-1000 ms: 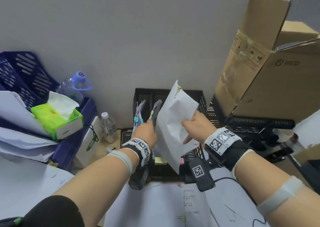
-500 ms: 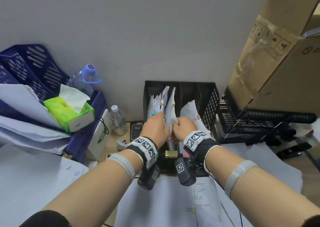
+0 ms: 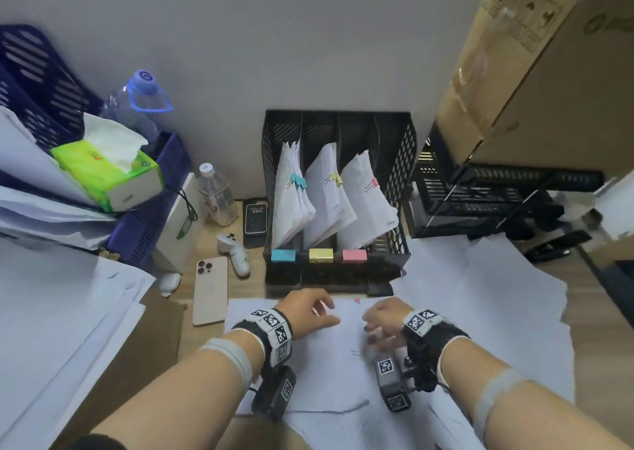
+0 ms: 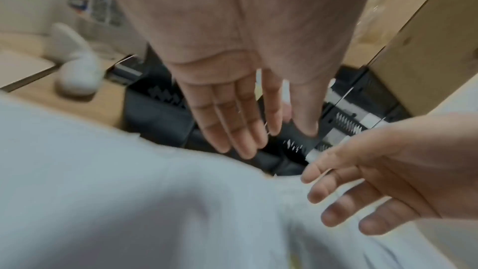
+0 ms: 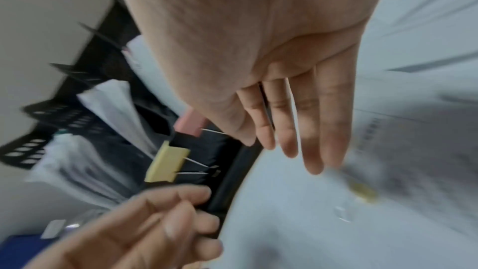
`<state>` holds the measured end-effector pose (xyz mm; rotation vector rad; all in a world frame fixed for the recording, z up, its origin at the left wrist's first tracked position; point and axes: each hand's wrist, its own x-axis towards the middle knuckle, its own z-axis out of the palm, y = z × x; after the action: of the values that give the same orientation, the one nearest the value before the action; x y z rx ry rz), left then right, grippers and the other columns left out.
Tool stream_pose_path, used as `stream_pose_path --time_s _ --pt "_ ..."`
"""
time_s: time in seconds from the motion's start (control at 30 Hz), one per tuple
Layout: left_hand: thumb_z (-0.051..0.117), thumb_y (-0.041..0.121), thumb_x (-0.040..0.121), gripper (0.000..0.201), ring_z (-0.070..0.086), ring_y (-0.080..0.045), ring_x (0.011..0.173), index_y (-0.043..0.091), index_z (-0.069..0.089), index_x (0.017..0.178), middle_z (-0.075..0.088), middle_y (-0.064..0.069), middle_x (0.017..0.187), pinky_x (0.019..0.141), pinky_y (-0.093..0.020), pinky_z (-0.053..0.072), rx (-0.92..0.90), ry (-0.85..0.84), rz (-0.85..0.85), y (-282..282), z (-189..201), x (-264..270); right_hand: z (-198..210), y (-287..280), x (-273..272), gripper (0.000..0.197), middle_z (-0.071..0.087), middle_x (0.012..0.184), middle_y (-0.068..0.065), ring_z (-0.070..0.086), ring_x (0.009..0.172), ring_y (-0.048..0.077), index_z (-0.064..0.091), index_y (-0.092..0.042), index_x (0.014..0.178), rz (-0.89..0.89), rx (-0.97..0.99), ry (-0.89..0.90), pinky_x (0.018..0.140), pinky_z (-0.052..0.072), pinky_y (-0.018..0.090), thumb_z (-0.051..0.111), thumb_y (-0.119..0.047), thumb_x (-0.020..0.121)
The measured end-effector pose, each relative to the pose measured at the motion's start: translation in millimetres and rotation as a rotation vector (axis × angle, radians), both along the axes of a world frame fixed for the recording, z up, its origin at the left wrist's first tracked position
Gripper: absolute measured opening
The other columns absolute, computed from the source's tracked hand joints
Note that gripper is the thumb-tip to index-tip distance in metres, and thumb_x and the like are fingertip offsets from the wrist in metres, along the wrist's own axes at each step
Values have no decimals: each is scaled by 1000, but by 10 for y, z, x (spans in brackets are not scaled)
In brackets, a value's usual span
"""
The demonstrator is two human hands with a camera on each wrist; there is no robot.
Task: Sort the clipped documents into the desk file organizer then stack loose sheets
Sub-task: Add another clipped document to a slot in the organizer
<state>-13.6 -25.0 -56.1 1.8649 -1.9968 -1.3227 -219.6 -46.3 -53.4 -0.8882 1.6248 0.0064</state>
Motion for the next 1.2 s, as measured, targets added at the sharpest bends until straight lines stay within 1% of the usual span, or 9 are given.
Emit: stream_pose_path --time_s 0.13,0.3,0.4,0.53,0.6,0.67,0.8,0.9,1.2 --pt "81 50 78 89 29 -24 150 32 37 153 31 -4 162 123 -38 27 155 -199 -150 547 -492 -53 -411 386 -122 12 51 75 8 55 67 23 52 -11 76 14 110 -42 59 49 28 55 -7 87" --pt "79 59 73 112 0 -19 159 38 12 160 1 6 171 125 -56 14 157 -322 -203 1010 -797 -216 -750 607 -125 24 55 79 13 58 57 25 49 -17 92 -25 -65 -84 53 50 32 66 -14 75" --pt "77 63 69 117 8 -18 158 34 10 161 10 6 171 125 -53 17 131 -273 -167 1137 -789 -312 -659 621 -72 59 62 104 6 64 66 23 38 -16 131 0 -188 -80 51 52 25 64 -6 79" --pt "71 32 81 74 49 -13 138 41 43 148 53 11 151 116 -39 40 -1 -81 47 1234 -779 -275 -372 559 -27 80 68 79 19 62 51 22 19 -36 146 -99 -248 -249 51 56 29 51 3 85" --pt "60 9 87 46 64 -4 112 42 69 118 72 19 118 99 -27 48 -78 -10 249 1258 -617 -213 -163 486 -49 73 66 80 20 61 48 20 22 -36 145 -215 -248 -375 48 56 28 49 3 90" --pt "53 12 92 33 62 0 83 38 72 86 72 18 85 76 -24 44 -118 98 422 1231 -359 -168 -4 410 -110 61 63 95 18 65 59 22 28 -30 142 -285 -263 -443 60 57 33 54 -5 92" --pt "66 28 96 13 72 -29 100 17 70 102 77 -9 107 97 -45 55 53 393 742 1154 -25 -5 44 370 -229 66 59 111 7 60 104 30 36 -21 143 -144 -470 -299 85 48 34 68 -25 85" --pt "68 18 95 26 71 -37 111 10 67 120 76 -15 117 102 -58 52 160 588 786 1099 97 108 25 449 -283 46 65 120 1 60 111 20 62 -26 117 49 -449 -294 102 45 40 74 -41 74" --pt "72 24 92 26 75 -29 104 14 71 116 79 -7 109 100 -54 55 291 472 766 1123 -96 99 -71 620 -479 27 71 111 -7 67 99 15 69 -20 116 192 -478 -203 87 54 30 61 -27 92"
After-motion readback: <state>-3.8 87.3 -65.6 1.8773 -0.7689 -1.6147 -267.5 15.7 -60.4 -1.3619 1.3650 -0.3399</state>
